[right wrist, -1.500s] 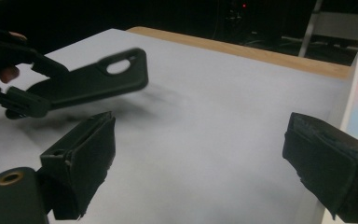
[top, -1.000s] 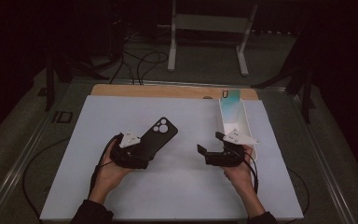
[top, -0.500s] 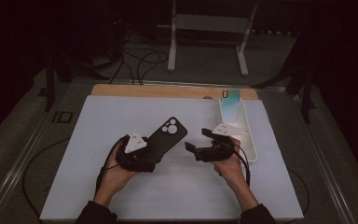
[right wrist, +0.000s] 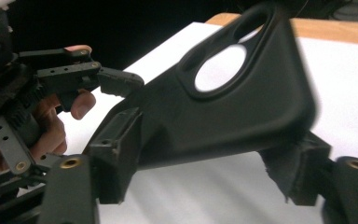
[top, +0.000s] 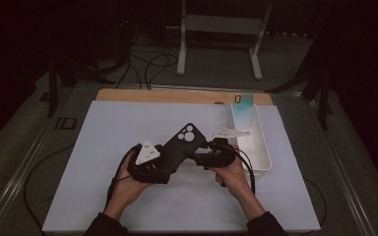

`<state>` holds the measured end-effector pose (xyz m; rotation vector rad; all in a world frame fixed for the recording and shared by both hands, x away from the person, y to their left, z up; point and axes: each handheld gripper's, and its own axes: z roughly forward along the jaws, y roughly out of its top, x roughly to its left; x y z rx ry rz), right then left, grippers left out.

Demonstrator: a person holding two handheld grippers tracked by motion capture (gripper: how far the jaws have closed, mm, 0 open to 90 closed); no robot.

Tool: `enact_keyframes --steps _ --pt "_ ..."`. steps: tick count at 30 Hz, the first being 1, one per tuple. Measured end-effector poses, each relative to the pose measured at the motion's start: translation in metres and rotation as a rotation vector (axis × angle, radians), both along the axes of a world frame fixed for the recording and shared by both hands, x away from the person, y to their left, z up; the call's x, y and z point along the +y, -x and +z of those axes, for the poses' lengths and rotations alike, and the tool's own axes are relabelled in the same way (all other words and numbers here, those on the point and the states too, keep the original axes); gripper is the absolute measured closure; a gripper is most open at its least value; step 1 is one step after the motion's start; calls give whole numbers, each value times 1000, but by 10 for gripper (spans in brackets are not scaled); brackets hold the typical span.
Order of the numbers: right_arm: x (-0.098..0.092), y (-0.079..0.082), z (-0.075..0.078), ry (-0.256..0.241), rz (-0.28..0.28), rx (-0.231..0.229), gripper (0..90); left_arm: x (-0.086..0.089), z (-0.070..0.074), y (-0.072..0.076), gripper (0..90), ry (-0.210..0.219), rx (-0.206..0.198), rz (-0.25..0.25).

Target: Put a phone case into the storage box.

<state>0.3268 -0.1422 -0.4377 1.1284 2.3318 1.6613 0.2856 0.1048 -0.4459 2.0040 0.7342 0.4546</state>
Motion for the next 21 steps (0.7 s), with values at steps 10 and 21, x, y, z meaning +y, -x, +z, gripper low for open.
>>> enact_keyframes --steps 10,21 --pt "12 2 2 -62 58 60 626 -10 -2 3 154 -31 -9 -6" --pt "19 5 4 -99 80 63 762 -10 -4 3 146 -48 -13 0"
